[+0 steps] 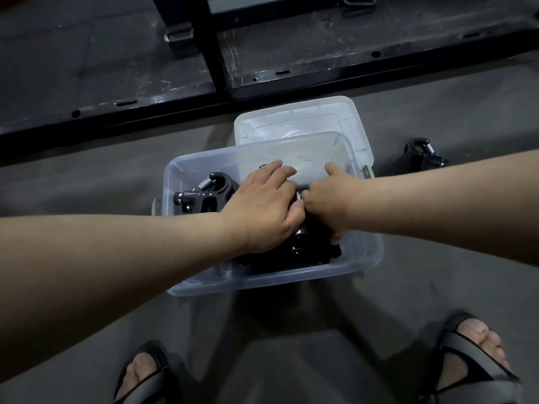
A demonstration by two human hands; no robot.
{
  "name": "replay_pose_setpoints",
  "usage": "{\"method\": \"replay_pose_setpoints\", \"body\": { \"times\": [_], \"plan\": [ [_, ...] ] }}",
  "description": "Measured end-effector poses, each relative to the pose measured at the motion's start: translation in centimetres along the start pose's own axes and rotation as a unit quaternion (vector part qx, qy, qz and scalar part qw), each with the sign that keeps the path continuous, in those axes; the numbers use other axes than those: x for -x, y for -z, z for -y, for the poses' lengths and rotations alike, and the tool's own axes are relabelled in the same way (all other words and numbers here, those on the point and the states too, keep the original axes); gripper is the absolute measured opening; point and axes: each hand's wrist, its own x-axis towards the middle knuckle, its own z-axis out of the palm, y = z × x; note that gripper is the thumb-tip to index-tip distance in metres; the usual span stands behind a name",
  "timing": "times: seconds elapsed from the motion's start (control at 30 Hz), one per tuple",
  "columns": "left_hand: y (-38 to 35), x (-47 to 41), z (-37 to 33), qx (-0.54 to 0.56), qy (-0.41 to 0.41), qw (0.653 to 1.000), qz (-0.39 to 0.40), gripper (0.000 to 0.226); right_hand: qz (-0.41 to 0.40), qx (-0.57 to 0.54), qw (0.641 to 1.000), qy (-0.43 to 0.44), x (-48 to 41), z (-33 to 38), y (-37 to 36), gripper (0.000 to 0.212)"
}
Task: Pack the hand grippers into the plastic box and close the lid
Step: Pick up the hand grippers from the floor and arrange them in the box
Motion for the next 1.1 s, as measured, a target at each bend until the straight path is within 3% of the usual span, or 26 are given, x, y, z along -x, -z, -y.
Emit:
{"method": "replay_pose_setpoints", "body": {
  "times": [0.1, 0.33, 0.7, 1.1],
  "plan": [
    [0.0, 0.0, -0.1, 0.0, -0.001, 1.0, -0.007, 0.069, 0.006, -0.029, 0.999, -0.015, 0.6, -0.6, 0.3, 0.08],
    [-0.2, -0.1, 0.1, -0.004, -0.001, 1.0, -0.013, 0.065, -0.067, 0.005, 0.997, -0.048, 1.7, 0.7, -1.9, 0.112],
    [-0.1, -0.1, 0.0, -0.007, 0.0, 1.0, -0.013, 0.066, -0.109, -0.011, 0.991, -0.082, 1.1, 1.5, -3.2, 0.114],
    [-0.1, -0.1, 0.0, -0.006, -0.001, 1.0, -0.007, 0.068, -0.14, -0.065, 0.987, -0.056, 0.8, 0.6, -2.5, 0.1]
  ]
}}
